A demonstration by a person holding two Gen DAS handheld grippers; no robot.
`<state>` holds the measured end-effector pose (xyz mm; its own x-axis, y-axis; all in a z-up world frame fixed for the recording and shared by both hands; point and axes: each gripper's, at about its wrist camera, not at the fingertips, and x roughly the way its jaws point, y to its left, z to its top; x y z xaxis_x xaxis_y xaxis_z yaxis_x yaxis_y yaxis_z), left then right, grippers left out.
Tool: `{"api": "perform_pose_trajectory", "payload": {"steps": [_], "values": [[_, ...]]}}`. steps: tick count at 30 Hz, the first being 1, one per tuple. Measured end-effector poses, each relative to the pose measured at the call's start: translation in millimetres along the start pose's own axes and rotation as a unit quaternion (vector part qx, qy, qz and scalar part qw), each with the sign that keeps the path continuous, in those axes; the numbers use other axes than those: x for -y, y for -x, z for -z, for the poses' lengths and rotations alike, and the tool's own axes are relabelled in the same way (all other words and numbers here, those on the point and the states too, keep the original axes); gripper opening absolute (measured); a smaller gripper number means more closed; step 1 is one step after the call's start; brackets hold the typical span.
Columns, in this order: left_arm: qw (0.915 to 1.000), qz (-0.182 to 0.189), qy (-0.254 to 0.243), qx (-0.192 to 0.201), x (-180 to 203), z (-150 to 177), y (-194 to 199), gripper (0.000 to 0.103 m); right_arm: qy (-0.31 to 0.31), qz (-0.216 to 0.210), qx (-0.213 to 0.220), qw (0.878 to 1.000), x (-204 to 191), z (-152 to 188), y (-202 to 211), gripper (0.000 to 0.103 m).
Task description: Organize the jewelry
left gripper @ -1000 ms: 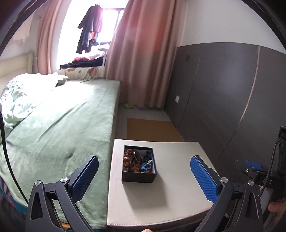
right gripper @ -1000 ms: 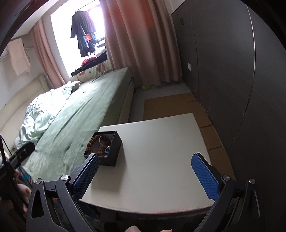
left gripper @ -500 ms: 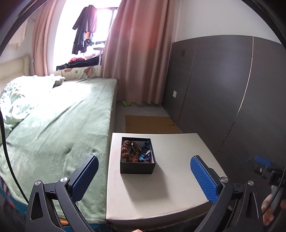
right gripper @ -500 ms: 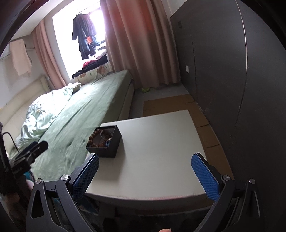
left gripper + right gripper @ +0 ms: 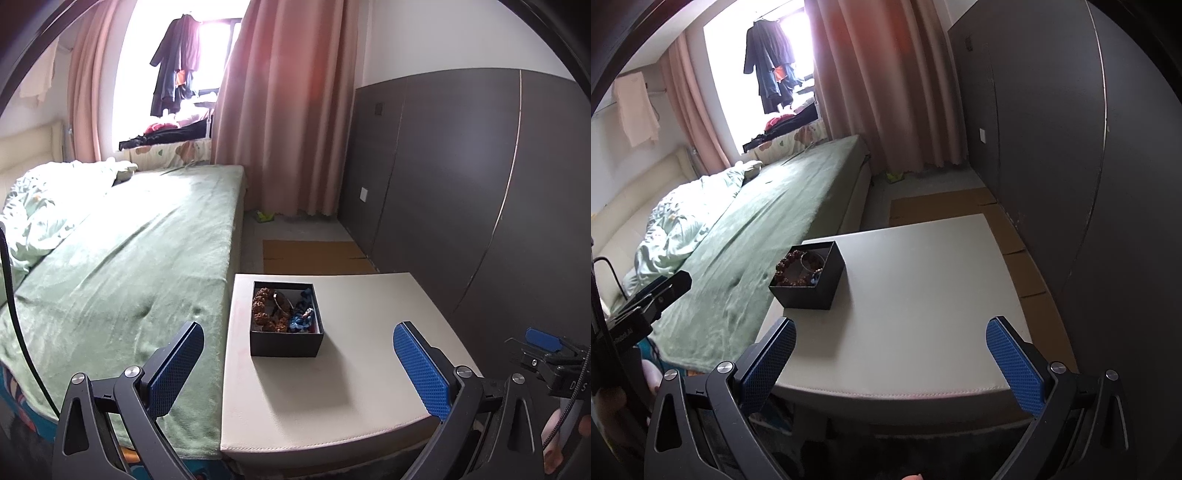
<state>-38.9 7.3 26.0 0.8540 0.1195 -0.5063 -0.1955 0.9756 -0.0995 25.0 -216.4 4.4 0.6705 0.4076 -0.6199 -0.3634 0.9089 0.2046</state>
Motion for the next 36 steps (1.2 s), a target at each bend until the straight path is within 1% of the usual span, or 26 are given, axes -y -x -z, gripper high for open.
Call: {"api": "perform_pose_trajectory", "payload": {"steps": [7,11,36], "values": [[0.9999,-0.006,-0.011,0.004,0.7,-1.7,2.7,0.102,-0.001,-0.001,-0.004,1.0,-0.1,0.6,-4.0,0.103],[1.0,-0.003,-0.004,-0.001,-2.1,-1.2,1.3,0.102,-0.003,-0.004,-0.008,1.0,-0.7,1.5,-5.8,0.103],[0.9999,-0.004,-0.01,0.0,-1.3,-0.3,2.4,0.102,-0.004,-0.01,-0.007,1.0,-3.8,-2.3,-3.6,0.103]]}}
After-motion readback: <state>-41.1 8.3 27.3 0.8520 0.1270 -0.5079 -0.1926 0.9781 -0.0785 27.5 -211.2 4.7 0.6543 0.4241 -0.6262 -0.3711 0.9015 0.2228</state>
